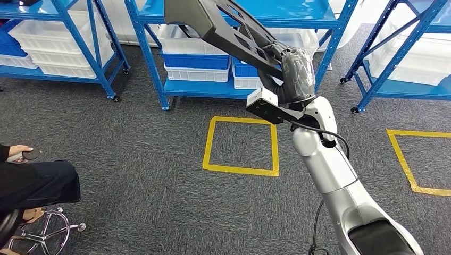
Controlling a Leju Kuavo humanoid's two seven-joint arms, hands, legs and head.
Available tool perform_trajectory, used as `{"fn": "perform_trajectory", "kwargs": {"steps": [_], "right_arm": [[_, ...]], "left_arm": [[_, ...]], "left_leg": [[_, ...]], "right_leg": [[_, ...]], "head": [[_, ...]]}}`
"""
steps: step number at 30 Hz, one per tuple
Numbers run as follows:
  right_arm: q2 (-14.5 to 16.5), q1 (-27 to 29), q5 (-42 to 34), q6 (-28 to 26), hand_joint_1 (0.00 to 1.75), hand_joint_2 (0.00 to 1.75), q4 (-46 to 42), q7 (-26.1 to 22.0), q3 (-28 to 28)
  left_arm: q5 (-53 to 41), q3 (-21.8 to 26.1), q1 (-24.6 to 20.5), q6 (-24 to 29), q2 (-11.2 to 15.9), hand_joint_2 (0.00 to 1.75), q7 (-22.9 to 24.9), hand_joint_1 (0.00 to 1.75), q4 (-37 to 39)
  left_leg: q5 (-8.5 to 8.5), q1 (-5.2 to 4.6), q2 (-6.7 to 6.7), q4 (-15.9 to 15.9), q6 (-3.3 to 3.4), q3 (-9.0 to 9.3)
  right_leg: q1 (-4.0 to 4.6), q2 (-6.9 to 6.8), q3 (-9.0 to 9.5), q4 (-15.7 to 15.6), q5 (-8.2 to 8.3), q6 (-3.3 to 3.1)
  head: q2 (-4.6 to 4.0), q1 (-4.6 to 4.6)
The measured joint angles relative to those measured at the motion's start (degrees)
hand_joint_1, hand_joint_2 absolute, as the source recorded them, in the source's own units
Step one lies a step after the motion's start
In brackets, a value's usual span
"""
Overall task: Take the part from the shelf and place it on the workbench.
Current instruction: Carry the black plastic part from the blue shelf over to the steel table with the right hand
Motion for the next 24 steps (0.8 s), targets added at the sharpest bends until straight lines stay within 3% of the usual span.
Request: {"fn": "perform_trajectory", "kwargs": {"steps": [1, 3, 4, 5, 6, 7, 8, 9, 11, 12, 14, 15, 17, 19, 20, 21, 22, 24], "right_arm": [[0.21, -0.81, -0.08, 0.07, 1.75, 1.75, 0.78, -0.17, 0.12], [0.67, -2.5, -0.45, 0.12, 1.75, 1.75, 2.32, -0.64, 0.36], [0.92, -3.16, -0.7, 0.09, 1.75, 1.75, 3.07, -0.9, 0.46], [1.21, -3.63, -0.9, 0.05, 1.75, 1.75, 3.82, -1.11, 0.59], [1.5, -3.92, -1.03, -0.01, 1.75, 1.75, 4.48, -1.27, 0.73], [1.82, -4.08, -1.09, -0.09, 1.75, 1.75, 5.03, -1.39, 0.88], [2.15, -4.23, -1.1, -0.18, 1.75, 1.75, 5.46, -1.48, 1.04], [2.47, -4.45, -1.07, -0.28, 1.75, 1.75, 5.81, -1.55, 1.19], [3.11, -4.97, -1.01, -0.55, 1.75, 1.75, 6.35, -1.62, 1.44], [3.4, -5.17, -0.98, -0.63, 1.75, 1.75, 6.61, -1.63, 1.53], [3.86, -5.4, -0.99, -0.69, 1.75, 1.75, 7.19, -1.64, 1.67], [4.1, -5.55, -1.02, -0.69, 1.75, 1.75, 7.48, -1.64, 1.73], [4.68, -6.04, -1.09, -0.73, 1.75, 1.75, 7.99, -1.64, 1.82], [5.32, -6.35, -1.19, -0.87, 1.75, 1.75, 8.43, -1.69, 1.9], [5.57, -6.38, -1.22, -0.93, 1.75, 1.75, 8.68, -1.73, 1.96], [5.81, -6.37, -1.25, -0.99, 1.75, 1.75, 8.93, -1.76, 2.03], [5.98, -6.39, -1.25, -1.01, 1.75, 1.75, 9.15, -1.8, 2.1], [6.4, -6.59, -1.28, -1.07, 1.75, 1.75, 9.5, -1.96, 2.23]], "left_arm": [[0.24, 0.23, 0.1, 0.1, -0.05, 1.75, -0.37, 0.0, -0.01], [0.58, 0.63, 0.34, 0.23, -0.13, 1.75, -1.07, 0.0, -0.03], [0.75, 0.86, 0.54, 0.25, -0.15, 1.75, -1.29, 0.0, -0.03], [0.92, 1.13, 0.76, 0.27, -0.19, 1.75, -1.46, 0.0, -0.03], [1.09, 1.39, 0.98, 0.27, -0.21, 1.75, -1.6, 0.0, -0.02], [1.23, 1.59, 1.17, 0.27, -0.23, 1.75, -1.72, 0.0, -0.02], [1.31, 1.75, 1.32, 0.27, -0.23, 1.75, -1.81, 0.0, -0.02], [1.34, 1.88, 1.44, 0.29, -0.2, 1.75, -1.9, 0.0, -0.02], [1.39, 2.15, 1.56, 0.43, -0.14, 1.75, -2.08, 0.0, -0.03], [1.44, 2.32, 1.63, 0.52, -0.11, 1.75, -2.15, 0.0, -0.03], [1.63, 2.72, 1.9, 0.69, -0.07, 1.75, -2.28, 0.0, -0.02], [1.73, 2.91, 2.11, 0.73, -0.07, 1.75, -2.35, 0.0, -0.02], [2.02, 3.18, 2.46, 0.78, -0.05, 1.75, -2.58, 0.0, -0.01], [2.33, 3.41, 2.65, 0.81, -0.01, 1.75, -2.86, 0.0, -0.01], [2.43, 3.56, 2.73, 0.82, 0.0, 1.75, -2.98, 0.0, -0.01], [2.47, 3.75, 2.8, 0.86, -0.01, 1.75, -3.07, 0.0, -0.01], [2.54, 3.9, 2.85, 0.9, -0.02, 1.75, -3.14, 0.0, -0.01], [2.76, 4.24, 2.89, 1.04, 0.02, 1.75, -3.25, 0.0, -0.01]], "left_leg": [[1.11, 0.16, 0.13, -0.48, 0.13, -0.76], [2.87, 0.24, 0.19, -0.69, 0.28, -2.67], [3.67, 0.27, 0.2, -0.67, 0.24, -3.7], [4.47, 0.31, 0.25, -0.63, 0.13, -4.73], [5.24, 0.38, 0.32, -0.56, -0.04, -5.74], [5.95, 0.46, 0.36, -0.43, -0.27, -6.72], [6.56, 0.55, 0.38, -0.19, -0.55, -7.63], [7.03, 0.51, 0.37, 0.23, -0.85, -8.5], [7.81, 0.28, 0.3, 1.17, -1.49, -9.78], [8.18, 0.17, 0.26, 1.47, -1.69, -10.19], [8.57, 0.45, 0.18, 1.75, -2.15, -10.7], [7.77, 0.66, 0.12, 2.38, -2.42, -11.06], [3.58, 0.99, -0.05, 6.41, -3.14, -12.5], [-0.85, 1.17, -0.12, 13.59, -3.66, -14.59], [-1.65, 1.26, -0.12, 16.14, -3.79, -15.07], [-1.41, 1.33, -0.11, 16.84, -3.83, -14.64], [-0.29, 1.4, -0.1, 15.2, -3.77, -13.1], [2.08, 1.46, -0.2, 8.21, -3.45, -8.13]], "right_leg": [[0.07, 0.03, -0.7, 1.55, -2.04, -0.33], [-0.12, 0.04, -2.35, 7.88, -7.29, -0.99], [-0.22, 0.04, -3.0, 11.73, -8.59, -0.76], [-0.31, 0.04, -3.19, 14.85, -8.54, -0.12], [-0.4, 0.04, -2.76, 16.55, -7.41, 0.76], [-0.5, 0.03, -1.47, 16.32, -5.83, 1.59], [-0.63, 0.03, 0.79, 14.07, -4.78, 2.12], [-0.66, 0.05, 4.14, 9.96, -5.09, 2.2], [-0.54, 0.24, 9.46, 1.83, -8.09, 1.25], [-0.42, 0.35, 10.82, -0.49, -9.43, 0.66], [-0.66, 0.37, 10.64, -0.94, -9.63, -0.4], [-0.76, 0.32, 10.51, -0.9, -9.27, -0.95], [-0.88, 0.23, 9.98, -0.89, -8.37, -1.9], [-0.78, 0.23, 9.15, -0.84, -7.63, -2.17], [-0.73, 0.23, 8.81, -0.81, -7.36, -2.12], [-0.7, 0.22, 8.53, -0.78, -7.15, -2.01], [-0.71, 0.22, 8.37, -0.77, -7.02, -1.89], [-0.65, 0.21, 8.2, -0.75, -6.86, -1.68]], "head": [[0.0, 0.08], [0.0, 0.23], [0.0, 0.24], [0.0, 0.26], [0.0, 0.26], [0.0, 0.26], [0.0, 0.27], [0.0, 0.32], [0.0, 0.36], [0.0, 0.35], [0.0, 0.26], [0.0, 0.26], [0.0, 0.24], [0.0, 0.21], [0.0, 0.22], [0.0, 0.21], [0.0, 0.21], [0.0, 0.2]]}}
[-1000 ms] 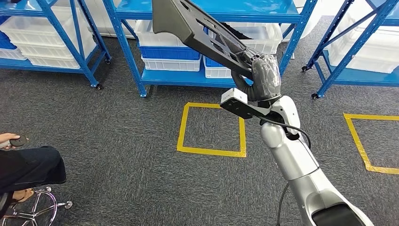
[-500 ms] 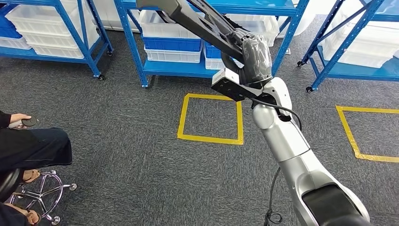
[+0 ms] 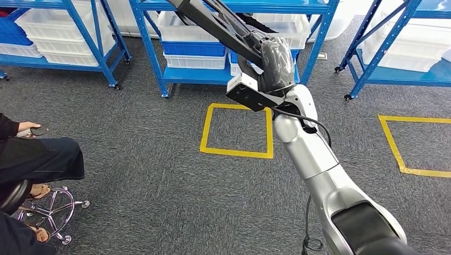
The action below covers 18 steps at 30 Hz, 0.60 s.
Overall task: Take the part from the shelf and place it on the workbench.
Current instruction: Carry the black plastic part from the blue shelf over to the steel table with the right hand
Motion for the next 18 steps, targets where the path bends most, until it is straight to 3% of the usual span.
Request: {"fn": "perform_trajectory", "kwargs": {"steps": [2, 4, 6, 8, 10, 12, 13, 15, 16, 18], "right_arm": [[0.49, -0.42, -0.05, -0.11, 1.75, 1.75, 0.29, -0.24, 0.1], [1.0, -0.69, -0.12, -0.21, 1.75, 1.75, 0.58, -0.46, 0.24], [1.37, -0.8, -0.15, -0.23, 1.75, 1.75, 0.83, -0.65, 0.36], [1.62, -1.09, -0.17, -0.23, 1.75, 1.75, 1.09, -0.74, 0.46], [1.81, -1.24, -0.2, -0.23, 1.75, 1.75, 1.45, -0.77, 0.6], [1.96, -1.19, -0.2, -0.23, 1.75, 1.75, 1.85, -0.78, 0.71], [2.02, -1.2, -0.2, -0.23, 1.75, 1.75, 2.01, -0.78, 0.74], [2.14, -1.33, -0.2, -0.23, 1.75, 1.75, 2.16, -0.79, 0.77], [2.26, -1.44, -0.2, -0.23, 1.75, 1.75, 2.2, -0.79, 0.78], [2.51, -1.62, -0.21, -0.23, 1.75, 1.75, 2.26, -0.81, 0.8]], "left_arm": [[0.31, 0.32, 0.04, 0.13, 0.04, 1.75, -0.12, 0.0, 0.0], [0.64, 0.61, 0.13, 0.21, 0.03, 1.75, -0.21, 0.0, 0.0], [0.87, 0.89, 0.17, 0.33, -0.03, 1.75, -0.34, 0.0, 0.0], [0.99, 1.26, 0.18, 0.45, -0.08, 1.75, -0.51, 0.0, 0.0], [1.22, 1.59, 0.26, 0.57, -0.07, 1.75, -0.58, 0.0, 0.0], [1.38, 1.73, 0.46, 0.66, -0.11, 1.75, -0.59, 0.0, 0.0], [1.39, 1.77, 0.56, 0.67, -0.14, 1.75, -0.6, 0.0, 0.0], [1.4, 1.83, 0.69, 0.69, -0.19, 1.75, -0.6, 0.0, 0.0], [1.4, 1.85, 0.7, 0.69, -0.2, 1.75, -0.6, 0.0, 0.0], [1.4, 1.89, 0.71, 0.71, -0.2, 1.75, -0.61, 0.0, 0.0]], "left_leg": [[0.63, -0.26, -0.19, -4.95, 0.42, 3.1], [0.51, -0.64, -0.24, -5.95, 0.83, 3.33], [1.0, -0.51, -0.04, -6.74, 1.64, 3.37], [1.62, -0.34, 0.14, -7.49, 2.55, 3.33], [1.9, -0.48, 0.16, -7.56, 2.95, 2.94], [2.11, -0.63, 0.09, -7.54, 3.08, 2.67], [2.21, -0.71, 0.02, -7.52, 3.07, 2.61], [2.36, -0.82, -0.1, -7.4, 2.91, 2.54], [2.39, -0.99, -0.12, -7.19, 2.76, 2.39], [2.5, -1.21, -0.08, -6.84, 2.39, 1.98]], "right_leg": [[0.2, -0.01, -0.23, 0.01, 0.21, 0.38], [0.29, 0.0, -0.46, -0.15, 0.55, 0.96], [0.38, -0.03, -1.04, 0.41, 0.08, 1.45], [0.53, -0.04, -3.27, 4.7, -2.26, 1.24], [0.55, -0.02, -6.89, 12.42, -5.3, 0.79], [0.56, -0.02, -8.56, 16.25, -6.11, 1.07], [0.57, -0.03, -7.7, 14.74, -5.2, 1.43], [0.62, -0.11, -3.62, 6.92, -2.12, 1.87], [0.73, -0.18, -1.76, 3.07, -0.81, 1.86], [0.94, -0.27, -0.19, -0.52, 0.29, 1.5]], "head": [[0.0, 0.06], [0.0, 0.09], [0.0, 0.09], [0.0, 0.2], [0.0, 0.28], [0.0, 0.29], [0.0, 0.29], [0.0, 0.3], [0.0, 0.27], [0.0, 0.21]]}}
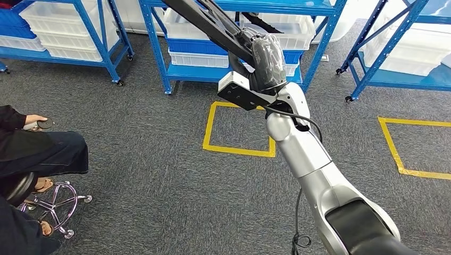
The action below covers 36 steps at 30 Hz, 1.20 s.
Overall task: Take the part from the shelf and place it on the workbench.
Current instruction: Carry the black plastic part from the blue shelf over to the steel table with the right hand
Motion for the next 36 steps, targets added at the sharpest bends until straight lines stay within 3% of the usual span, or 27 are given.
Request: {"fn": "perform_trajectory", "kwargs": {"steps": [3, 5, 8, 9, 10, 11, 14, 15, 17, 20, 25, 32, 34, 36], "right_arm": [[0.13, -0.03, -0.01, 0.0, 1.75, 1.75, 0.16, -0.01, 0.0], [0.31, -0.08, -0.01, 0.0, 1.75, 1.75, 0.22, -0.01, 0.01], [0.65, -0.12, -0.01, 0.0, 1.75, 1.75, 0.38, -0.01, 0.05], [0.7, -0.09, -0.01, 0.01, 1.75, 1.75, 0.49, -0.01, 0.07], [0.73, -0.07, -0.01, 0.01, 1.75, 1.75, 0.6, -0.01, 0.08], [0.77, -0.05, -0.01, 0.02, 1.75, 1.75, 0.7, -0.01, 0.09], [1.0, -0.25, 0.24, -0.06, 1.75, 1.75, 0.83, -0.09, 0.1], [1.12, -0.4, 0.47, -0.16, 1.75, 1.75, 0.87, -0.14, 0.11], [1.27, -0.67, 0.99, -0.38, 1.75, 1.75, 1.02, -0.18, 0.16], [1.37, -0.86, 1.43, -0.5, 1.75, 1.75, 1.29, -0.18, 0.36], [1.54, -1.54, 2.03, -0.5, 1.75, 1.75, 1.82, 0.14, 0.82], [1.54, -1.77, 2.26, -0.5, 1.75, 1.75, 2.37, 0.4, 1.19], [1.46, -1.79, 2.33, -0.5, 1.75, 1.75, 2.39, 0.54, 1.16], [1.33, -1.78, 2.37, -0.51, 1.75, 1.75, 2.39, 0.6, 1.15]], "left_arm": [[0.02, 0.08, 0.1, 0.04, 0.0, 1.75, -0.03, 0.0, 0.0], [0.02, 0.16, 0.15, 0.07, -0.01, 1.75, -0.05, 0.0, 0.0], [0.05, 0.23, 0.21, 0.07, 0.12, 1.75, -0.08, 0.0, 0.0], [0.07, 0.24, 0.26, 0.07, 0.15, 1.75, -0.08, 0.0, 0.0], [0.08, 0.24, 0.31, 0.07, 0.15, 1.75, -0.08, 0.0, 0.0], [0.08, 0.25, 0.35, 0.07, 0.15, 1.75, -0.1, 0.0, 0.0], [0.13, 0.27, 0.35, 0.08, 0.22, 1.75, -0.28, 0.0, 0.01], [0.14, 0.29, 0.33, 0.09, 0.23, 1.75, -0.37, 0.0, 0.01], [0.16, 0.34, 0.32, 0.12, 0.15, 1.75, -0.49, 0.0, 0.02], [0.16, 0.57, 0.42, 0.14, 0.06, 1.75, -0.51, 0.0, 0.04], [0.25, 1.11, 0.46, 0.12, 0.24, 1.75, -0.62, 0.0, 0.04], [0.21, 1.27, 0.64, 0.04, 0.33, 1.75, -0.9, 0.0, 0.04], [0.13, 1.27, 0.62, 0.03, 0.38, 1.75, -0.97, 0.0, 0.03], [0.08, 1.27, 0.6, 0.03, 0.39, 1.75, -0.99, 0.0, 0.04]], "left_leg": [[0.24, 0.03, 0.07, 0.06, -0.63, -0.32], [-1.17, 0.28, 0.0, 1.68, -1.29, -1.13], [-6.75, 0.87, -0.08, 11.47, -2.52, -5.25], [-7.91, 1.09, -0.08, 14.65, -2.85, -6.6], [-8.05, 1.33, -0.06, 16.11, -3.11, -7.15], [-7.12, 1.57, -0.05, 15.36, -3.3, -6.64], [-2.11, 2.11, -0.09, 4.9, -3.66, -1.12], [-1.34, 2.15, -0.1, 2.16, -3.61, 0.21], [-1.34, 1.88, -0.16, 0.35, -3.37, 0.87], [-1.24, 1.25, -0.34, 0.27, -2.86, 0.6], [-1.07, 0.57, -0.4, 0.39, -1.91, 0.11], [-0.78, -0.12, -0.39, 0.46, -0.43, -0.18], [-0.32, 0.18, -0.23, -0.1, 0.31, -0.01], [0.11, 0.46, -0.13, -0.53, 0.9, 0.01]], "right_leg": [[-0.22, 0.09, -0.17, -0.22, 0.44, -0.63], [-0.8, 0.07, -0.14, -0.48, 0.94, -1.31], [-1.02, 0.02, -0.31, -0.56, 1.31, -1.8], [-1.03, 0.02, -0.39, -0.54, 1.34, -1.82], [-1.07, 0.02, -0.45, -0.52, 1.37, -1.83], [-1.16, 0.03, -0.46, -0.48, 1.37, -1.8], [-1.25, 0.15, -0.57, -0.14, 1.2, -1.35], [-1.07, 0.21, -0.8, 0.07, 1.12, -1.03], [-0.49, 0.29, -1.28, 0.34, 1.05, -0.55], [-0.46, 0.17, -1.44, 0.04, 1.23, -0.3], [-1.0, 0.11, -1.6, -0.56, 1.85, 0.9], [-1.65, 0.13, -1.73, -0.92, 2.43, 2.03], [-1.7, 0.15, -2.32, 0.05, 1.73, 2.18], [-1.69, 0.16, -4.8, 5.38, -1.16, 1.53]], "head": [[0.0, -0.04], [0.0, -0.12], [0.0, -0.26], [0.0, -0.26], [0.0, -0.27], [0.0, -0.26], [0.0, -0.29], [0.0, -0.31], [0.0, -0.24], [0.0, -0.14], [0.0, -0.14], [0.0, -0.16], [0.0, -0.14], [0.0, -0.07]]}}
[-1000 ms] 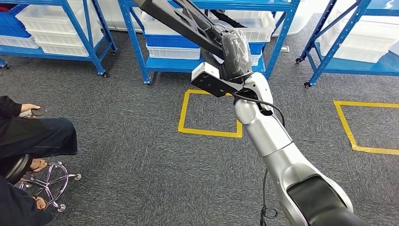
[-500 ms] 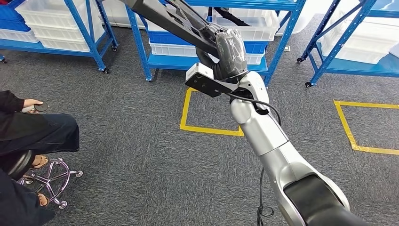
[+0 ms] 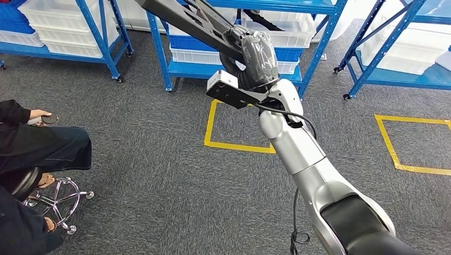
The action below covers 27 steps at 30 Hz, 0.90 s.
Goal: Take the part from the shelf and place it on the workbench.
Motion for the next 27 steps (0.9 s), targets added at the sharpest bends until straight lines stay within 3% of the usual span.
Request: {"fn": "perform_trajectory", "kwargs": {"steps": [2, 3, 4, 5, 7, 9, 12, 14, 17, 19, 20, 22, 24, 25, 27], "right_arm": [[-0.18, 0.27, 0.04, -0.03, 1.75, 1.75, 0.04, 0.11, 0.01], [-0.3, 0.52, 0.09, -0.04, 1.75, 1.75, 0.07, 0.23, 0.01], [-0.4, 0.77, 0.15, -0.05, 1.75, 1.75, 0.08, 0.36, 0.01], [-0.49, 0.94, 0.24, -0.06, 1.75, 1.75, 0.07, 0.48, 0.01], [-0.58, 1.05, 0.44, -0.08, 1.75, 1.75, 0.02, 0.68, -0.02], [-0.62, 1.08, 0.62, -0.1, 1.75, 1.75, -0.03, 0.81, -0.05], [-0.66, 1.15, 0.87, -0.19, 1.75, 1.75, -0.02, 1.06, -0.04], [-0.58, 1.15, 1.14, -0.42, 1.75, 1.75, -0.03, 1.21, -0.02], [-0.56, 1.44, 1.57, -0.65, 1.75, 1.75, -0.05, 1.57, -0.03], [-0.61, 1.93, 1.76, -0.67, 1.75, 1.75, -0.17, 1.76, -0.04], [-0.62, 2.11, 1.85, -0.67, 1.75, 1.75, -0.28, 1.84, -0.04], [-0.64, 2.24, 1.93, -0.67, 1.75, 1.75, -0.65, 1.93, -0.1], [-0.72, 2.22, 1.93, -0.67, 1.75, 1.75, -1.01, 1.97, -0.23], [-0.76, 2.21, 1.95, -0.67, 1.75, 1.75, -1.1, 1.98, -0.27], [-0.82, 2.21, 1.98, -0.67, 1.75, 1.75, -1.2, 1.99, -0.28]], "left_arm": [[-0.04, 0.0, 0.03, -0.01, 0.02, 1.75, 0.0, 0.0, 0.01], [-0.07, 0.0, 0.06, -0.02, 0.01, 1.75, 0.01, 0.0, 0.01], [-0.1, 0.0, 0.1, -0.03, -0.01, 1.75, 0.01, 0.0, 0.01], [-0.15, 0.0, 0.12, -0.04, -0.04, 1.75, 0.02, 0.0, 0.01], [-0.3, 0.0, 0.1, -0.06, -0.09, 1.75, 0.02, 0.0, 0.02], [-0.51, 0.0, 0.1, -0.07, -0.09, 1.75, 0.03, 0.0, 0.02], [-0.7, 0.0, 0.38, -0.07, -0.05, 1.75, 0.07, 0.0, 0.04], [-0.84, 0.0, 0.48, -0.09, -0.01, 1.75, 0.15, 0.0, 0.08], [-1.22, 0.0, 0.43, -0.19, 0.15, 1.75, 0.5, 0.0, 0.1], [-1.4, -0.01, 0.46, -0.31, 0.17, 1.75, 0.74, 0.0, 0.16], [-1.46, -0.01, 0.45, -0.39, 0.21, 1.75, 0.81, 0.0, 0.2], [-1.6, 0.0, 0.39, -0.49, 0.33, 1.75, 0.87, 0.0, 0.22], [-1.71, 0.0, 0.25, -0.54, 0.4, 1.75, 0.89, 0.0, 0.22], [-1.74, -0.01, 0.2, -0.56, 0.4, 1.75, 0.89, 0.0, 0.23], [-1.75, -0.02, 0.19, -0.58, 0.38, 1.75, 0.9, 0.0, 0.24]], "left_leg": [[0.18, -0.03, -0.22, 0.0, 0.15, -0.24], [0.25, -0.07, -0.44, 0.02, 0.12, -0.32], [0.35, -0.1, -0.74, 0.05, 0.04, -0.39], [0.44, -0.11, -1.09, 0.1, -0.1, -0.43], [0.6, -0.22, -1.82, 0.32, -0.53, -0.58], [0.79, -0.36, -2.47, 0.54, -1.16, -0.92], [1.1, -0.06, -2.96, 0.58, -2.17, -1.42], [-0.58, 0.15, -1.99, 2.77, -2.85, -2.53], [-5.94, 0.51, -0.46, 12.92, -3.83, -6.94], [-6.69, 0.8, -0.11, 16.47, -4.23, -8.4], [-5.51, 0.94, 0.17, 14.9, -4.32, -7.5], [-2.23, 1.05, 1.84, 7.43, -4.28, -3.45], [-0.72, 0.73, 3.43, 1.94, -3.79, -0.62], [-0.77, 0.49, 3.66, 1.11, -3.5, -0.31], [-0.53, 0.29, 2.6, 0.85, -2.72, -0.47]], "right_leg": [[0.21, 0.04, -3.4, 7.86, -3.31, -0.61], [0.33, 0.06, -4.29, 10.19, -4.04, -0.59], [0.44, 0.08, -4.12, 10.39, -3.91, -0.39], [0.48, 0.12, -2.72, 8.16, -2.94, -0.09], [0.52, 0.94, 1.65, 0.22, -0.36, 0.22], [0.68, 1.65, 4.22, -4.72, 1.06, -0.26], [0.74, 1.04, 4.33, -5.2, 1.62, -1.42], [0.39, 0.41, 4.35, -5.42, 2.04, -2.37], [0.5, -0.59, 4.27, -5.46, 2.17, -3.1], [0.55, -1.37, 4.23, -5.43, 2.15, -3.1], [0.54, -1.75, 4.24, -5.41, 2.13, -3.1], [0.63, -2.45, 4.28, -5.37, 1.99, -2.93], [1.13, -3.08, 4.19, -5.3, 1.8, -2.57], [1.43, -3.45, 4.18, -5.33, 1.74, -2.36], [1.7, -4.2, 4.11, -5.37, 1.55, -1.8]], "head": [[0.0, 0.05], [0.0, 0.04], [0.0, 0.04], [0.0, 0.04], [0.0, 0.05], [0.0, 0.02], [0.0, -0.02], [0.0, -0.21], [0.0, -0.47], [0.0, -0.48], [0.0, -0.48], [0.0, -0.49], [0.0, -0.41], [0.0, -0.34], [0.0, -0.22]]}}
